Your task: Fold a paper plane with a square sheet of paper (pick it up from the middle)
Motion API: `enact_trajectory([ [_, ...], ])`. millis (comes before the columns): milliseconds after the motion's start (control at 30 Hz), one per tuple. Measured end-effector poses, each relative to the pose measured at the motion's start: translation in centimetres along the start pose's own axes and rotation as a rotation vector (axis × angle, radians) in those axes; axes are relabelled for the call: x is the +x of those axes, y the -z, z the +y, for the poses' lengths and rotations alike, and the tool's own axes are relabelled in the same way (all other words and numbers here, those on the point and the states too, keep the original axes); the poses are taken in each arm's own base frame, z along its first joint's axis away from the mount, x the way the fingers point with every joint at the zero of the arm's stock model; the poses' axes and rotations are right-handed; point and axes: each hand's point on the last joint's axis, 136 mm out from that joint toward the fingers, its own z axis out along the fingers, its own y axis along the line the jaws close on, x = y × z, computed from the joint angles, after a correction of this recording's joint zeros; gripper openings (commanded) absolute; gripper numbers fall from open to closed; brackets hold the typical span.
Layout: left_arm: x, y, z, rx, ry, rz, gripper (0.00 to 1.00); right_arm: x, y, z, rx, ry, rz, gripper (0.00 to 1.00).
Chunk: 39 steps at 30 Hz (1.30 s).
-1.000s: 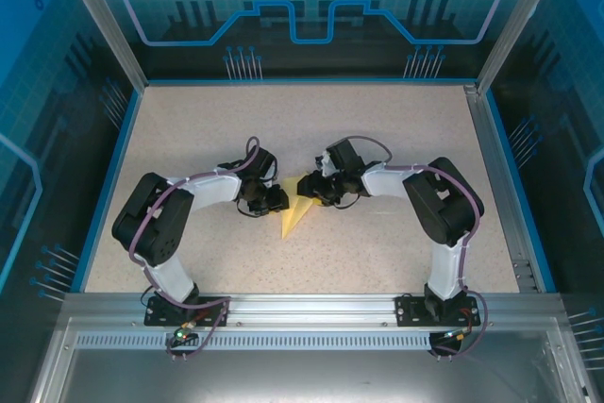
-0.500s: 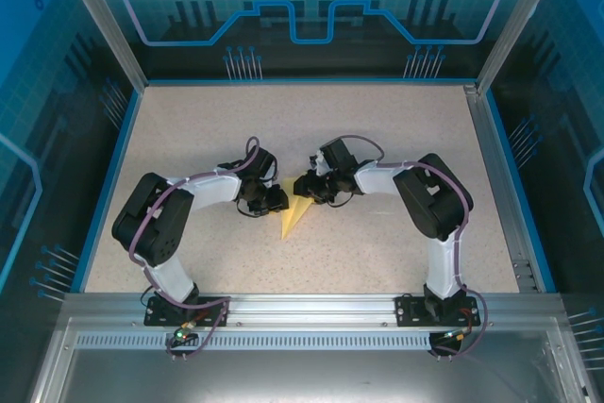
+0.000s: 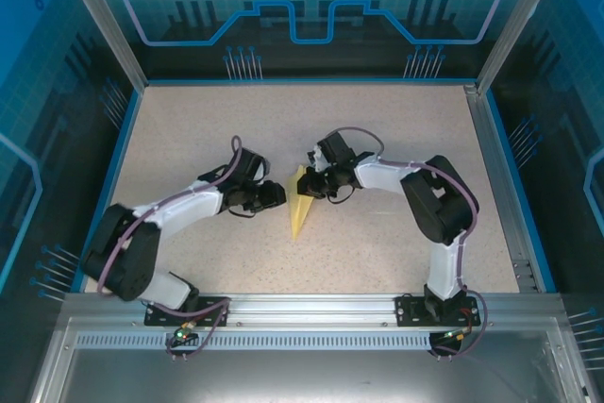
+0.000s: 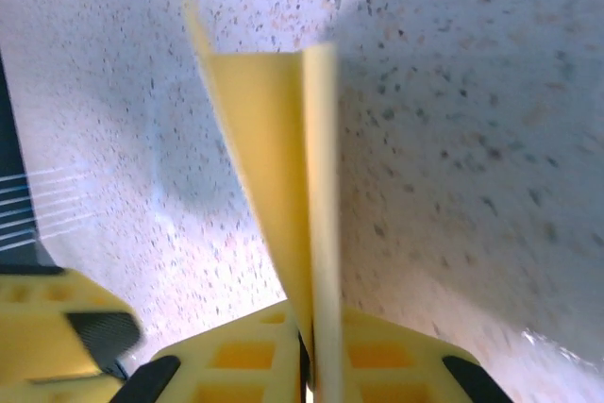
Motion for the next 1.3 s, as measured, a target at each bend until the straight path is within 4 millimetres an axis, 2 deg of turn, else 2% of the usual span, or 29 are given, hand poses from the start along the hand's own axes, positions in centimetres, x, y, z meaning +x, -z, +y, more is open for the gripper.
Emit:
enact_trajectory([
  [133,-1.0,2.7,-0.7,0.019,-0.022,-0.107,0.41,-0.8,4.2,0.6,0.143,0.080,-0.061,0.12],
  [267,-1.4,4.3,-0.5,0.022,-0.017,-0.181,0.43,-1.8,8.8,0.3,0.333,0.126,-0.117,0.12],
  [433,-0.8,4.6,0.6,0.000,-0.007,-0.198,0.46,-1.4,13.2,-2.1,0.603,0.110,-0.088,0.11],
  [533,-0.3,4.3,1.3,-0.013,-0.001,-0.188,0.46,-1.1,14.8,-2.9,0.718,0.100,-0.049,0.11],
  [633,0.0,4.1,1.6,-0.018,0.002,-0.180,0.47,-0.6,15.2,-3.5,0.781,0.090,0.001,0.11],
  [967,0.4,3.5,1.8,-0.021,0.006,-0.152,0.47,1.3,14.2,-4.5,0.838,0.070,0.120,0.11],
  [1133,0.7,2.6,2.1,-0.034,0.013,-0.118,0.47,1.3,13.8,-4.4,0.833,0.067,0.137,0.12],
  [1300,0.7,2.6,2.0,-0.032,0.012,-0.119,0.47,0.9,13.8,-4.1,0.837,0.067,0.148,0.12],
])
